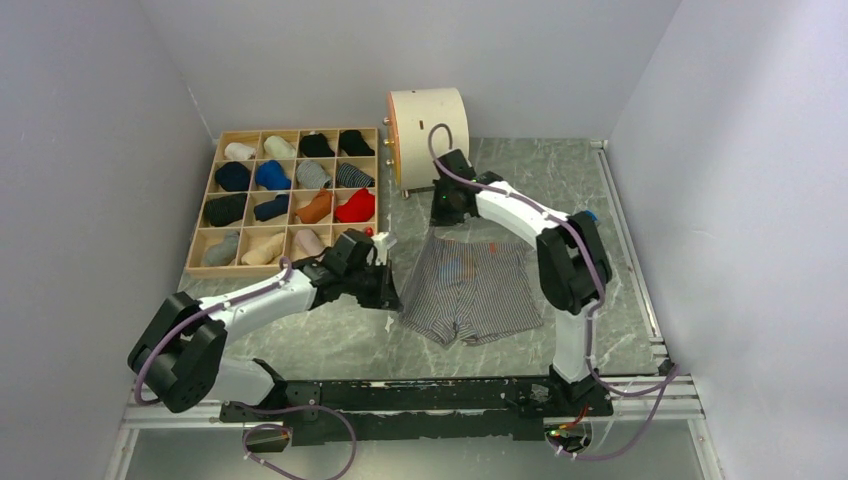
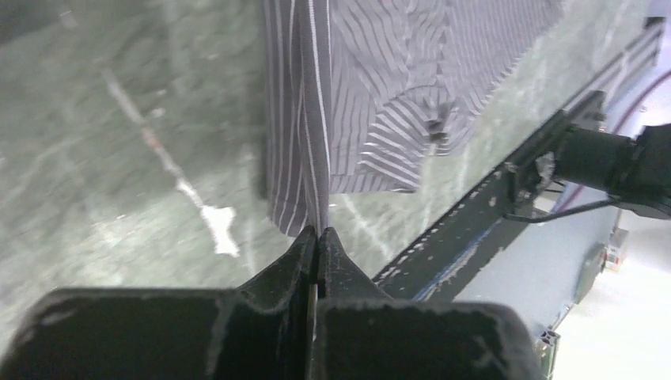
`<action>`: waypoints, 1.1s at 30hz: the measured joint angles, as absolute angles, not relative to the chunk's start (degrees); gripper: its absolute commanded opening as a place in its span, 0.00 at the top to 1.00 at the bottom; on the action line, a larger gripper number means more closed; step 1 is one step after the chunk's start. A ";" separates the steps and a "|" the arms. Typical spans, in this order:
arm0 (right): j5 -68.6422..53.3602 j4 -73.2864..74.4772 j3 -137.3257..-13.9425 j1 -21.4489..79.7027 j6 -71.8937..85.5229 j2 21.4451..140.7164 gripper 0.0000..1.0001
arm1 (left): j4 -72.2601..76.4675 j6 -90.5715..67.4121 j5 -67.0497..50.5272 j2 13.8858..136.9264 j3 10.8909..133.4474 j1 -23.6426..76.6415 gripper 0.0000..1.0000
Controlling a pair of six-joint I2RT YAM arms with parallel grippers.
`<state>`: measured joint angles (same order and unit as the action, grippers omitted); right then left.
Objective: Roll the underwear
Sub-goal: Fold the underwear at the center of the board.
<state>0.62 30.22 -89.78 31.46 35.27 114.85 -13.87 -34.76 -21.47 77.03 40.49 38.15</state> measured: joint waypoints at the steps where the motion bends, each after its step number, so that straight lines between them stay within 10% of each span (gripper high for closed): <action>1: -0.21 29.58 -88.42 30.74 34.92 113.49 1.00 | -13.47 -35.31 -21.82 77.19 41.21 38.94 0.95; 33: -23.16 23.53 -66.13 1.30 21.93 100.29 1.00 | -12.08 -52.95 -19.16 113.65 83.31 65.32 0.95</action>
<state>-23.16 23.53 -66.13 1.30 21.93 100.29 -12.08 -52.95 -19.16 113.65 83.31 65.32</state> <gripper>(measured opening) 0.017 0.051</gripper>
